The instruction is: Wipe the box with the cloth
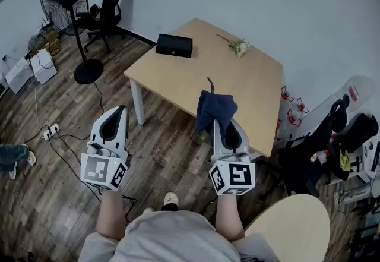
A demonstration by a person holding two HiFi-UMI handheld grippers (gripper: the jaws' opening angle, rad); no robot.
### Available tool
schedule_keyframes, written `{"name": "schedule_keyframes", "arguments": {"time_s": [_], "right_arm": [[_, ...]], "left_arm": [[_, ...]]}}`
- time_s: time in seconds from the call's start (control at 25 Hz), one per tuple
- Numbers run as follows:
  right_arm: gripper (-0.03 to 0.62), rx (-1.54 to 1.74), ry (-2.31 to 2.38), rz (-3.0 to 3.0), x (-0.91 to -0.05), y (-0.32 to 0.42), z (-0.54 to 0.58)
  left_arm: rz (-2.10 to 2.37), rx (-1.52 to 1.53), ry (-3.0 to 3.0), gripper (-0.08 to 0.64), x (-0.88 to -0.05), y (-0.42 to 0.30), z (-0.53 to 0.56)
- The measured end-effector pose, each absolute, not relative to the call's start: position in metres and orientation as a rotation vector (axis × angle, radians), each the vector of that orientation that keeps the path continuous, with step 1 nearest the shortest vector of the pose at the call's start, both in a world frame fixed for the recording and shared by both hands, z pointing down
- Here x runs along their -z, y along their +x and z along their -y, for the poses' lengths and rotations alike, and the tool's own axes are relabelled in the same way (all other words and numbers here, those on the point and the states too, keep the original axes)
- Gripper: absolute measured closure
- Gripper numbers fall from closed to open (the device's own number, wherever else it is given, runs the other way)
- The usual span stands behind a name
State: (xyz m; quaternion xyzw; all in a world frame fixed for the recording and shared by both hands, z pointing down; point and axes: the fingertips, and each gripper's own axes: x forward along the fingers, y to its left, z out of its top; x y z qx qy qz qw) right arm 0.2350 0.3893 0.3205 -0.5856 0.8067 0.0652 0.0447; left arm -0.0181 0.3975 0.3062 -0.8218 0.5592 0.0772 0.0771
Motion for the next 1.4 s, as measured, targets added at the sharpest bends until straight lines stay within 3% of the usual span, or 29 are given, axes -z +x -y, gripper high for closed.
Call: {"name": "schedule_keyframes", "arguments": {"time_s": [1.4], "right_arm": [[0.494, -0.155, -1.638, -2.531, -0.324, 0.275, -0.277]], "left_arm": [[-1.699, -0.243, -2.390, 0.552, -0.292, 0.039, -0.302]]}}
